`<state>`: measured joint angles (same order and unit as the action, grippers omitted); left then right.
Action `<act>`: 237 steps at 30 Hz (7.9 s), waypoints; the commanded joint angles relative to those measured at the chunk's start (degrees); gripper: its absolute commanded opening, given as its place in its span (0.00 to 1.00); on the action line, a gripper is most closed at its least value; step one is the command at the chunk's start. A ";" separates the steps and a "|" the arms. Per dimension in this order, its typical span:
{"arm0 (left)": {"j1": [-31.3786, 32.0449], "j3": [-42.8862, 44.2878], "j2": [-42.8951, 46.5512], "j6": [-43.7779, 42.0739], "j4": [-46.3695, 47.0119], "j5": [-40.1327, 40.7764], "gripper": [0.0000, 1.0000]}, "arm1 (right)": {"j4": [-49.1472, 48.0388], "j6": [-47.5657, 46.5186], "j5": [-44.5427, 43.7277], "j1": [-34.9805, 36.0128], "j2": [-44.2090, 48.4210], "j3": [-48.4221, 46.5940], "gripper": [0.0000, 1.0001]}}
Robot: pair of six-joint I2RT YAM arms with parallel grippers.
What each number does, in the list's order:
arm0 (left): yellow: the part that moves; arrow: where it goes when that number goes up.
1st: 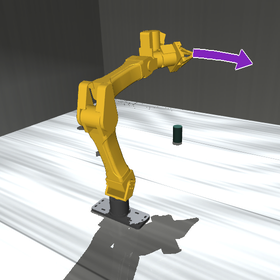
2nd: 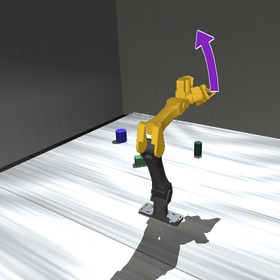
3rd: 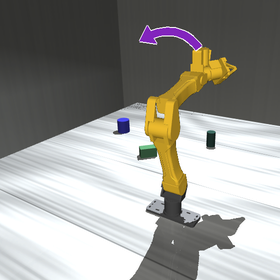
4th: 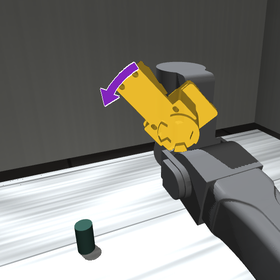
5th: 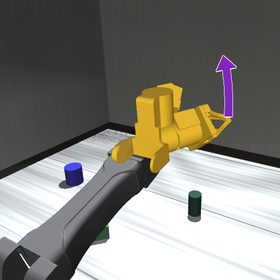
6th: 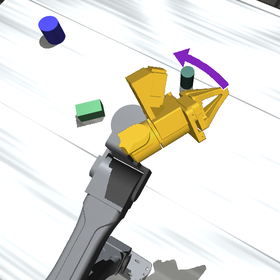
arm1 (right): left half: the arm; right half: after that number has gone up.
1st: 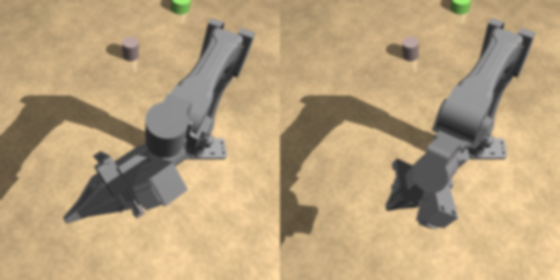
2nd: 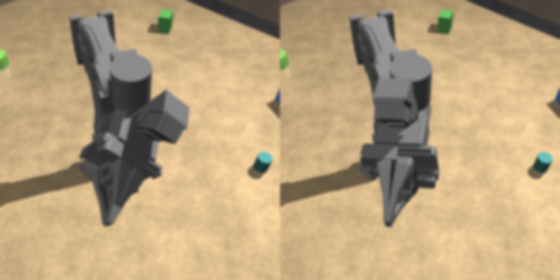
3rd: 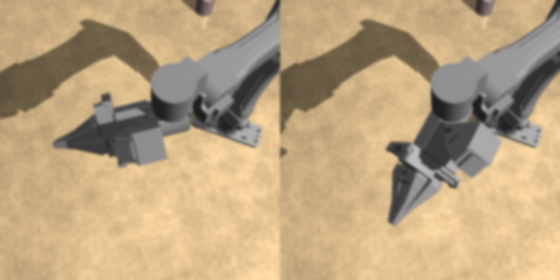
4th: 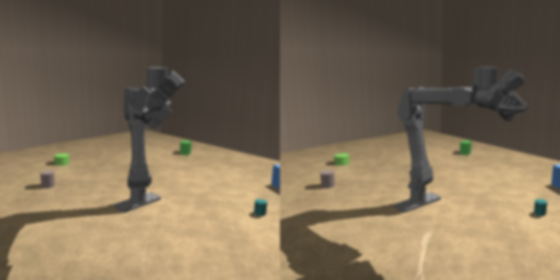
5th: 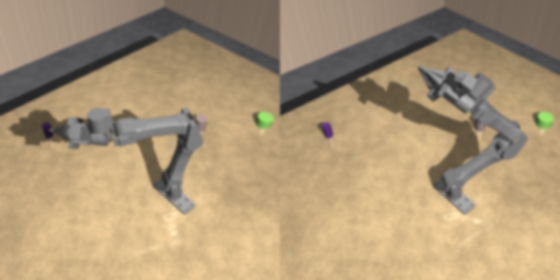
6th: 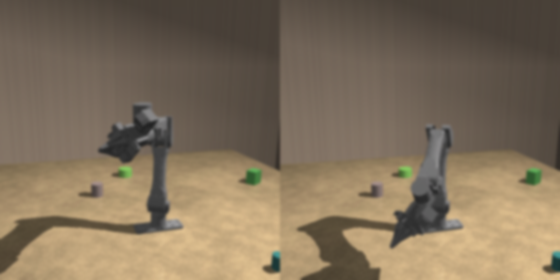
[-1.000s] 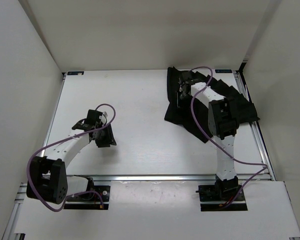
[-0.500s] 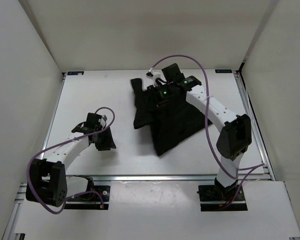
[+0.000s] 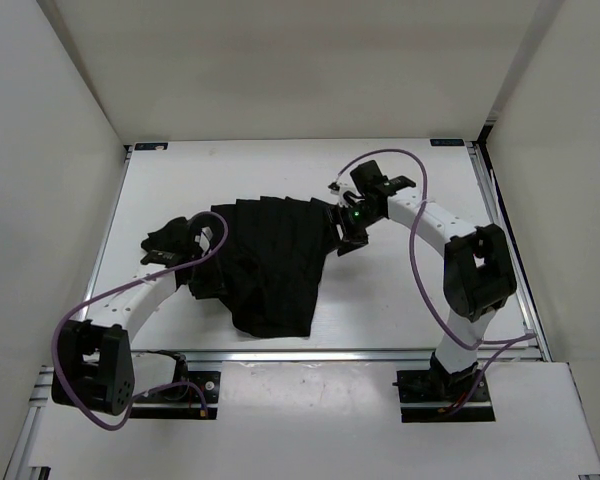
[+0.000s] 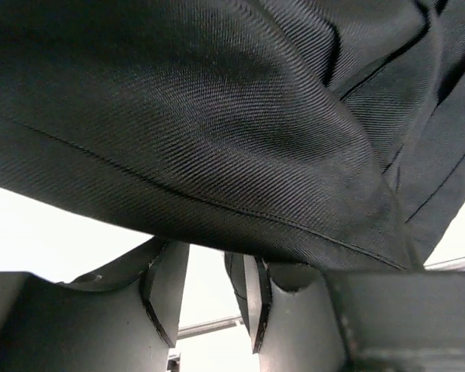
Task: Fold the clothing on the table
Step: Flatten the skirt out, then fold the skirt
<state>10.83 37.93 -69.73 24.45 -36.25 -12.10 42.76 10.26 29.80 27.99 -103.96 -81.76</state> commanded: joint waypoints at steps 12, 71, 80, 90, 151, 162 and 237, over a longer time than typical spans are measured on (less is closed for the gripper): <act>-1.86 1.79 3.46 -0.63 -2.33 -0.30 0.42 | -2.17 -1.91 7.21 5.93 -23.99 -15.09 0.56; 8.50 20.24 -18.42 13.96 16.56 -7.77 0.57 | -24.61 22.23 10.80 0.05 -22.11 -19.79 0.44; 14.20 24.82 -20.35 18.26 14.46 1.01 0.52 | -26.51 20.68 4.83 -4.87 -0.56 -2.20 0.46; 20.37 33.26 -28.00 20.29 9.18 13.40 0.58 | -26.94 20.06 0.08 -10.05 17.03 18.47 0.47; 14.39 24.56 -15.43 21.34 13.31 6.91 0.00 | -11.48 16.98 -13.44 1.18 16.08 26.74 0.01; 14.13 23.15 -15.08 21.17 13.75 6.38 0.00 | -11.30 17.95 -24.69 4.18 13.61 29.29 0.00; 8.25 13.74 -10.16 25.65 19.72 -1.44 0.00 | -3.29 7.31 -16.54 5.05 1.23 5.30 0.00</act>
<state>19.73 50.04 -80.42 49.84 -18.33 -13.72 37.95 17.72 8.45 30.89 -102.74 -74.11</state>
